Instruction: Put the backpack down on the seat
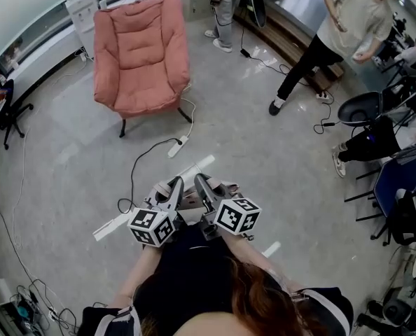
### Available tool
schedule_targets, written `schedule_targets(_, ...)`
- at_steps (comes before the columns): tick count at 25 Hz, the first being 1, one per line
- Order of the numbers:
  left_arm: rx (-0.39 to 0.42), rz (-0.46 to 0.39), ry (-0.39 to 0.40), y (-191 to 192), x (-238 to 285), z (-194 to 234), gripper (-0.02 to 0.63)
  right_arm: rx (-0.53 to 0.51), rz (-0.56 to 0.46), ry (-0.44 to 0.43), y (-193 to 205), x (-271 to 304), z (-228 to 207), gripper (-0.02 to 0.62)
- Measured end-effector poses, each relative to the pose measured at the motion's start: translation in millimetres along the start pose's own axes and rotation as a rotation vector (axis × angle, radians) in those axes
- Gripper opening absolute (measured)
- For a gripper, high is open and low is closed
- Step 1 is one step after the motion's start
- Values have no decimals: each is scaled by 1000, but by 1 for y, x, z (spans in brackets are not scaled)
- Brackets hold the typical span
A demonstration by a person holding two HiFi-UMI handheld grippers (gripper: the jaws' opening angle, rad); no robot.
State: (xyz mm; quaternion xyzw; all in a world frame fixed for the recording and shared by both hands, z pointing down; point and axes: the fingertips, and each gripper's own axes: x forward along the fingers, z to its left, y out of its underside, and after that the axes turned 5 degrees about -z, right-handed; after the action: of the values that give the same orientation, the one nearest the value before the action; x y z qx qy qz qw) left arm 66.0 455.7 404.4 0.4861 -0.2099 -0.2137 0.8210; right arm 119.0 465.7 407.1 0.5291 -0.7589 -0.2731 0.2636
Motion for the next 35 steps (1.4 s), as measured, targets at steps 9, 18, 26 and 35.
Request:
schedule_targets(9, -49, 1, 6, 0, 27, -2, 18, 1, -16, 19, -18, 2, -20, 34)
schedule_targets(18, -64, -1, -27, -27, 47, 51, 18, 19, 27, 19, -21, 66, -20, 34)
schedule_targets(26, -31, -5, -51, -69, 64, 109, 18, 14, 56, -7, -30, 140, -7, 34)
schedule_targets(35, -35, -18, -45, -109, 73, 171, 18, 9, 40, -35, -36, 212, 15, 34)
